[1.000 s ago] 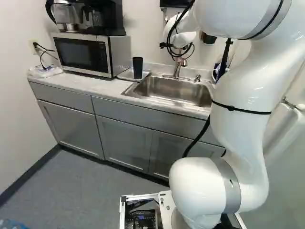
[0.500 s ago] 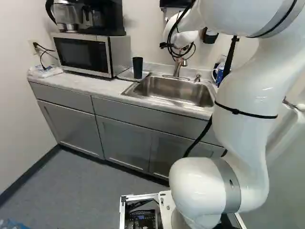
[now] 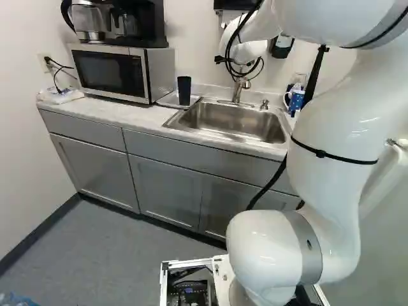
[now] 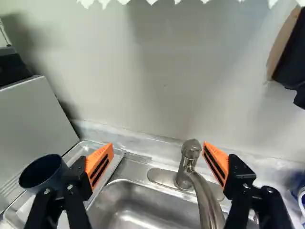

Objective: Rinse the cup and place it in the tray

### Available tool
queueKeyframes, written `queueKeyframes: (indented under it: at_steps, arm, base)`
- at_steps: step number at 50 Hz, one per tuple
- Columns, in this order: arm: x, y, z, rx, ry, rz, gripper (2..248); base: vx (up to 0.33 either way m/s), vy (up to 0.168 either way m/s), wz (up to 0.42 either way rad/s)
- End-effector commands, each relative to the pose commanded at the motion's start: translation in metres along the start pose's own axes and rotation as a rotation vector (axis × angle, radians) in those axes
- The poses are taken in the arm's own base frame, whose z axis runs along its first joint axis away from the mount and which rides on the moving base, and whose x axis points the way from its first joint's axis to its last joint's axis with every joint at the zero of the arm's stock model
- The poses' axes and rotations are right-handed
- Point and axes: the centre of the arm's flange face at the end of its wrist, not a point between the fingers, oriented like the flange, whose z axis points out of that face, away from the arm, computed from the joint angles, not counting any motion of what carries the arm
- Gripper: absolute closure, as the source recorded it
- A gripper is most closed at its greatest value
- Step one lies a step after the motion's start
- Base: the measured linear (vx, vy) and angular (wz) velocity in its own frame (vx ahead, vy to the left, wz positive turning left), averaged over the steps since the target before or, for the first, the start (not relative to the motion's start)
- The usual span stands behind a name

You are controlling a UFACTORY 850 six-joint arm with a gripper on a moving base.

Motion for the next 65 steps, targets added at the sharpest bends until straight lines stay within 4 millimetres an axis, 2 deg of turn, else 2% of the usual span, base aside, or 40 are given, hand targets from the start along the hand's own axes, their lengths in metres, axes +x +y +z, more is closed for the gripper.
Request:
queueKeyframes:
  at_steps: [26,39,65]
  arm:
    - [-0.014,0.017,-0.047,-0.028,-0.044,0.008,3]
    - [-0.029,0.026,-0.07,-0.039,-0.157,0.015,3]
    - [-0.062,0.028,-0.11,-0.034,-0.425,0.027,3]
  base:
    - [0.0,0.0,0.0]
    - [0.0,0.0,0.0]
    - [0.0,0.0,0.0]
